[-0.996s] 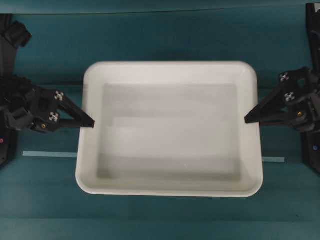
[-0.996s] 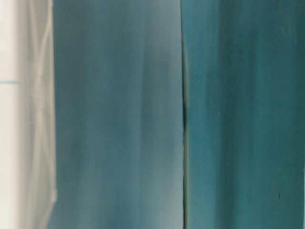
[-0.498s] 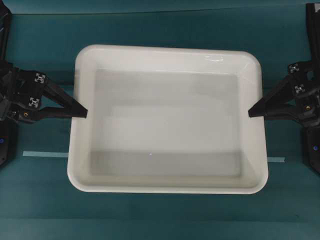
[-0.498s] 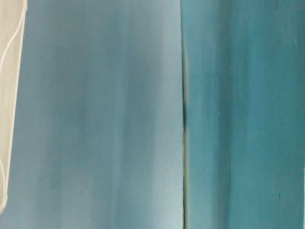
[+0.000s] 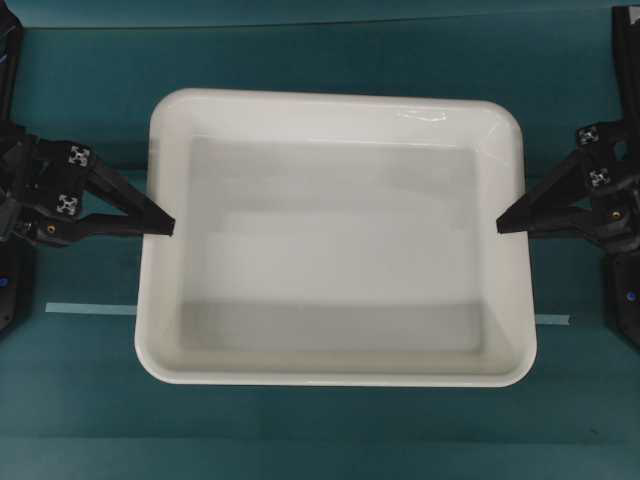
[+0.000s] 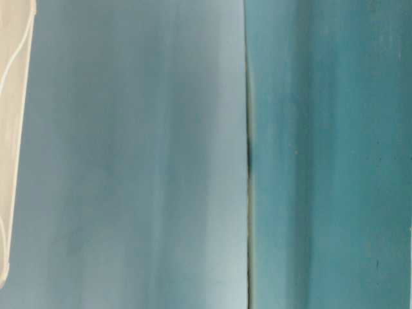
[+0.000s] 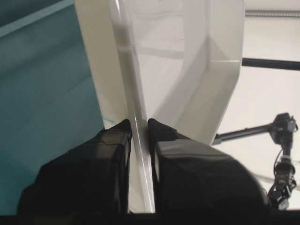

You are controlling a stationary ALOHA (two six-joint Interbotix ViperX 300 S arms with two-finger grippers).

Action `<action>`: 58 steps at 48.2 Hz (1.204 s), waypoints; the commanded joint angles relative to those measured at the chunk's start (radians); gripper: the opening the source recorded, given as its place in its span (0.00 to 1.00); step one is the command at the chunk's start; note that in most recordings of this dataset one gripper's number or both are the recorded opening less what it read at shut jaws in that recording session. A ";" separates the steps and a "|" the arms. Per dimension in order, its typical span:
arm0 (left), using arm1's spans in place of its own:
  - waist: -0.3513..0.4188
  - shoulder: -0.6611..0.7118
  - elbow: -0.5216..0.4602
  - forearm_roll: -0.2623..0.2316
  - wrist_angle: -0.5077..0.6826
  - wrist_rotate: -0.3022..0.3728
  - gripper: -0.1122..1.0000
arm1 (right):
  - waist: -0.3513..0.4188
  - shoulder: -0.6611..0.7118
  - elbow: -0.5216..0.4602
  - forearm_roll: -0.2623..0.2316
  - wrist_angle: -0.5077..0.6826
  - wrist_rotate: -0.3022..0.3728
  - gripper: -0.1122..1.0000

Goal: Lift the white case with both hands.
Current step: 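Lift the gripped tray upward with both grippers, then lower the tray back onto the table with both grippers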

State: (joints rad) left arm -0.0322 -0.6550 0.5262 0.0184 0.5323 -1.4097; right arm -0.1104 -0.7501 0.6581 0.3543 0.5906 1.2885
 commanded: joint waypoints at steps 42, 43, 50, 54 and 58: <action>0.061 0.176 0.336 0.009 -0.224 -0.002 0.16 | 0.032 0.227 0.290 -0.005 -0.229 -0.078 0.19; 0.061 0.183 0.344 0.009 -0.224 -0.002 0.16 | 0.031 0.232 0.293 -0.006 -0.230 -0.084 0.19; 0.061 0.219 0.377 0.009 -0.239 -0.002 0.16 | 0.031 0.285 0.301 -0.006 -0.230 -0.117 0.19; 0.063 0.245 0.400 0.009 -0.252 -0.002 0.16 | 0.031 0.321 0.302 -0.005 -0.236 -0.127 0.19; 0.063 0.270 0.416 0.009 -0.253 -0.003 0.16 | 0.031 0.365 0.302 -0.006 -0.258 -0.138 0.19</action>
State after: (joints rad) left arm 0.0307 -0.4203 0.9373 0.0215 0.2761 -1.4143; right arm -0.0813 -0.4433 0.9633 0.3497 0.3467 1.1597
